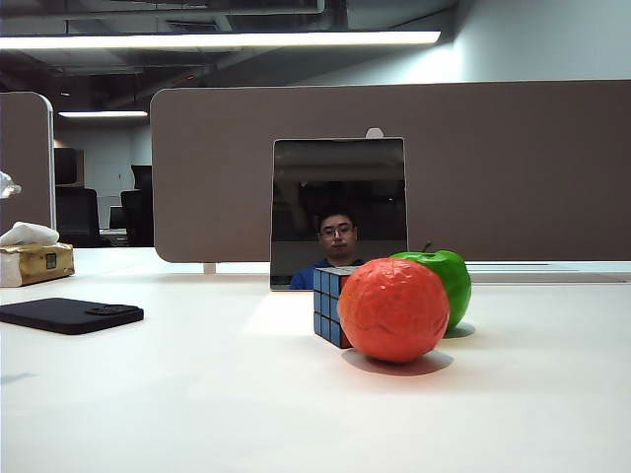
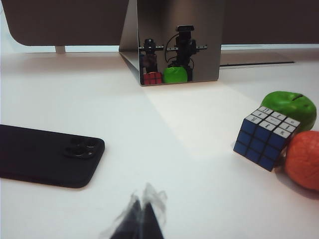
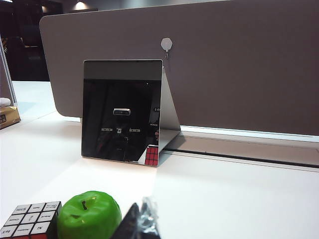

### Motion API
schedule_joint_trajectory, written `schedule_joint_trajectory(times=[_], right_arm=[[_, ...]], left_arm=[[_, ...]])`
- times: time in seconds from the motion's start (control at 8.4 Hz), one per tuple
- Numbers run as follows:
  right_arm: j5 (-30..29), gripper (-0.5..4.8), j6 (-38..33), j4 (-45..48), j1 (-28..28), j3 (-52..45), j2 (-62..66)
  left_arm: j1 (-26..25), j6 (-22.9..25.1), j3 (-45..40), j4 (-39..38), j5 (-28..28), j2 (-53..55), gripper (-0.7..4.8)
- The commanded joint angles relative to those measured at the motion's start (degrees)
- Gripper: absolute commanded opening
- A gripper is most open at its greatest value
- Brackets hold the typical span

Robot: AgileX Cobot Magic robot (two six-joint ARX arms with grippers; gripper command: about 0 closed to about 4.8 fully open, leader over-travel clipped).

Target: Move all the fruits on the tabletop near the face of the Rubik's cube that has the color most similar to each fruit.

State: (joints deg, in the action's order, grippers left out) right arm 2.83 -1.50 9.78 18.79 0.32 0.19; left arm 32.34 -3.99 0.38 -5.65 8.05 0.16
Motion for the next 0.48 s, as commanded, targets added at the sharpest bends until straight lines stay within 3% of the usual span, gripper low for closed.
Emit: schedule_joint_trajectory(times=[0.12,0.24,0.36,0.48], right_arm=[[-3.3,-0.01,-0.35,3.3,-11.06,-0.02,-0.04],[-5.6,-0.01,-0.68,3.78,-13.57,-0.02,-0.04],[-11.98,-0.01,-1.7,7.65,-21.68,-0.02,-0.04],[-12.02,-0.01,-1.73,7.85,-22.03,-0.02,-0.07]], left_arm=[[-9.35,3.56,0.2,-1.01,0.07,0.04,-0.05],[-13.35,3.54,0.2,-0.9,-3.74,0.04,-0.05],[-28.89,3.13,0.22,8.59,-19.47,0.04,-0.05],[-29.86,2.95,0.22,8.98,-19.78,0.04,-0.05]])
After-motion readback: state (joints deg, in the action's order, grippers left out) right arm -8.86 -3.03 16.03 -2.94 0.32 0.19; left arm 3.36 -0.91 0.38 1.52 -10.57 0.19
